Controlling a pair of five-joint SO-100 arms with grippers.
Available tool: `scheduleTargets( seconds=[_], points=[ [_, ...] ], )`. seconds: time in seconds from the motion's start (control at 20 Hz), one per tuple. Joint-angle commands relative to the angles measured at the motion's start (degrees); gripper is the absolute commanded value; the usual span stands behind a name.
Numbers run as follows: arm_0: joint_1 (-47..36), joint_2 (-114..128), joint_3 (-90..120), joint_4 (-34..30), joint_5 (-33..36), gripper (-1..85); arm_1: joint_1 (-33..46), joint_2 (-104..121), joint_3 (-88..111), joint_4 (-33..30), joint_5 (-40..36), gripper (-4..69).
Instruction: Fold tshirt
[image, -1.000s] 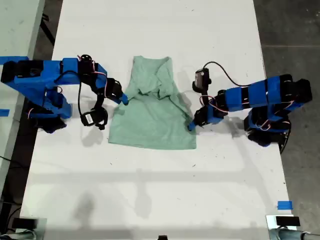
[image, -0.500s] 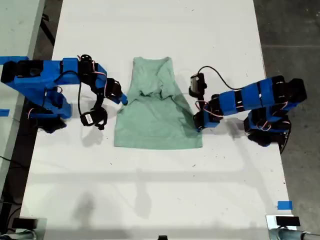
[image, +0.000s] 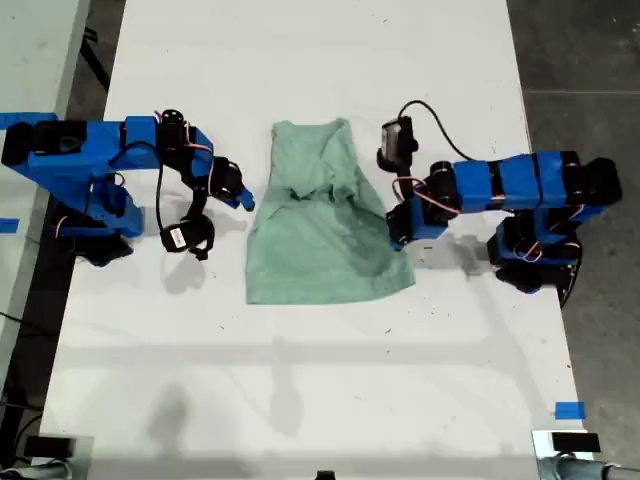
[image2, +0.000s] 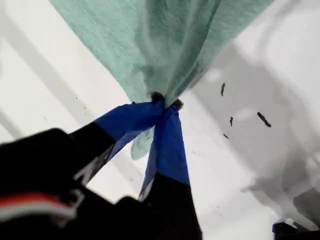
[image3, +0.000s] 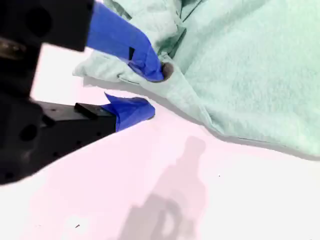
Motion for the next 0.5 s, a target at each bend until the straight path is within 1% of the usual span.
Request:
scheduleTargets(
  seconds=[0.0,0.15,0.25,0.3,0.35,0.4,0.45],
  points=[
    [-0.26,3.6,-1.14,0.97,-0.44,9.0,-1.76,-12.83,-14.5,-1.58,0.26,-0.2],
    [-0.35,4.39,-1.49,2.02,-1.32,9.3,-3.16,-29.62,-26.54,-2.46,3.78,-0.2],
    [-0.44,4.75,-1.58,2.02,-1.41,9.3,-3.78,-37.27,-32.78,-5.71,4.57,-0.3],
    [-0.44,4.75,-1.67,2.11,-1.41,9.3,-4.04,-40.17,-36.65,-4.48,5.01,5.0],
    [-0.44,4.75,-1.85,2.46,-1.41,9.3,-4.48,-41.13,-39.2,-2.55,4.92,20.0],
    [-0.44,4.83,-1.85,2.81,-1.58,9.3,-4.75,-40.96,-41.31,0.35,4.04,27.8],
    [-0.35,4.83,-1.85,3.25,-1.67,9.4,-4.92,-40.17,-43.68,4.31,3.34,27.5]
  ],
)
